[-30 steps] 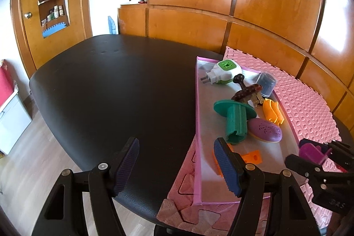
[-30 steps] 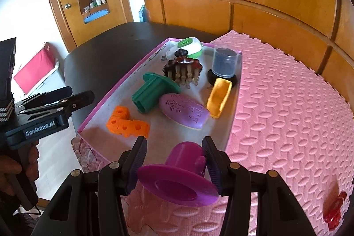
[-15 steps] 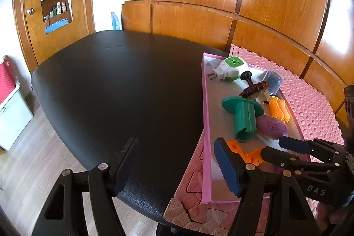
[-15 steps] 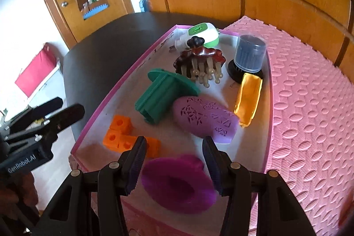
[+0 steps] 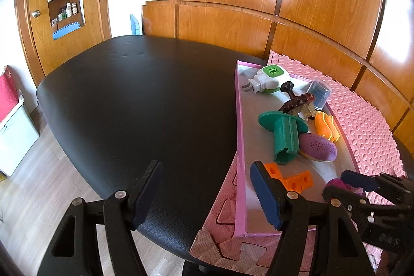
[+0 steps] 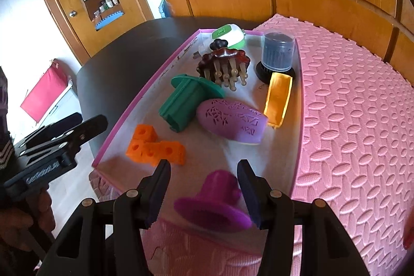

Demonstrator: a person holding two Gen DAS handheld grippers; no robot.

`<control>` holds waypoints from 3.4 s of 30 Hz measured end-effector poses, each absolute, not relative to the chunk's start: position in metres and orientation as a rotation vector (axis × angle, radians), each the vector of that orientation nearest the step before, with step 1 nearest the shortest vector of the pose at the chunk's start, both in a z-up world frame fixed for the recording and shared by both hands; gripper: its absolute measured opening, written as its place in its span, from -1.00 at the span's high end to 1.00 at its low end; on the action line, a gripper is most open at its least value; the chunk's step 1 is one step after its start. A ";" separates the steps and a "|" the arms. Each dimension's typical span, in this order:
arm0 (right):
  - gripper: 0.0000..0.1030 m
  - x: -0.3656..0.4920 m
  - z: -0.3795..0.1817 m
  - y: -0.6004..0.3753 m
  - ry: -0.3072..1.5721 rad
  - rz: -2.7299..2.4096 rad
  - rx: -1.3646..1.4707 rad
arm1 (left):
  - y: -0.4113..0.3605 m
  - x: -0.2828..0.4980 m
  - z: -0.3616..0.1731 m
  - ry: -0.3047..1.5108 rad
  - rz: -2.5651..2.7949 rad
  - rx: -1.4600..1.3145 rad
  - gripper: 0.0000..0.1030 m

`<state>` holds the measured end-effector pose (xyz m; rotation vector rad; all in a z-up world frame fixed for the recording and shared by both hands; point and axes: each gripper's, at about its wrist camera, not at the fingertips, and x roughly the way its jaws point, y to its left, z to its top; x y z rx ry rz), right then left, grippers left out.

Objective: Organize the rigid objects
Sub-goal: 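Carry the purple suction cup into the tray and release it with the right gripper, then move both grippers back over the mat toward the red objects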

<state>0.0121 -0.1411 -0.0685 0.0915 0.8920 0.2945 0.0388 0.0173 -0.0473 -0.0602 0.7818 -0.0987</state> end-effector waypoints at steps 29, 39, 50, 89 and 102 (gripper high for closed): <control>-0.05 0.013 -0.077 -0.146 0.834 0.146 -0.045 | 0.009 0.030 -0.041 0.759 -0.116 -0.027 -0.37; -0.26 0.009 -0.071 -0.149 0.835 0.162 0.020 | 0.004 0.024 -0.036 0.748 -0.129 -0.016 -0.38; -0.32 -0.006 -0.047 -0.159 0.765 0.169 0.068 | -0.007 0.018 -0.027 0.720 -0.152 0.008 -0.40; -0.32 -0.114 -0.037 -0.496 0.571 -0.585 0.496 | -0.179 -0.007 0.012 0.605 -0.504 0.313 -0.47; -0.32 -0.129 -0.047 -0.519 0.546 -0.587 0.686 | -0.269 -0.019 -0.002 0.650 -0.710 0.404 -0.47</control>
